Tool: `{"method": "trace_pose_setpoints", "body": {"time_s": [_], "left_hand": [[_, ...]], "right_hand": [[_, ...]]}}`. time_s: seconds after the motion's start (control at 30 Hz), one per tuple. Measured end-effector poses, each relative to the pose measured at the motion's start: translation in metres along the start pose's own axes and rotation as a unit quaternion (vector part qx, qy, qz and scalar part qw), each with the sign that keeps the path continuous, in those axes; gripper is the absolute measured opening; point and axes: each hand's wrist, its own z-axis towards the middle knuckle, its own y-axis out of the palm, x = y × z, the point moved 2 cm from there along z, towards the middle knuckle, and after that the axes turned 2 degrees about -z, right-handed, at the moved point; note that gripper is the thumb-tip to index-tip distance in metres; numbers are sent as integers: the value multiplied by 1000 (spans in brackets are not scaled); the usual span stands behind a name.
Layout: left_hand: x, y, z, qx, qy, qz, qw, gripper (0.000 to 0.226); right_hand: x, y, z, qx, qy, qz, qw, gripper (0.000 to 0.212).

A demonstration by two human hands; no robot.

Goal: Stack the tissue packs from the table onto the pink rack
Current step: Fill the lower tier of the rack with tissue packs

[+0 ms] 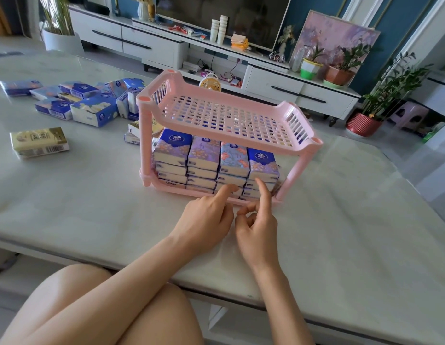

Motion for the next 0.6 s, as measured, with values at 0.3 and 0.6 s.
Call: {"method": "trace_pose_setpoints", "body": {"time_s": [0.3,0.6], "left_hand": [[-1,-6,-2,42,-8,-19,999,38],[-5,-8,1,2,-68,-5,998,40]], "right_hand": [[-18,-4,2,7,-54,8,998,67],[-35,-1,15,-91,-52,-122,987,73]]}}
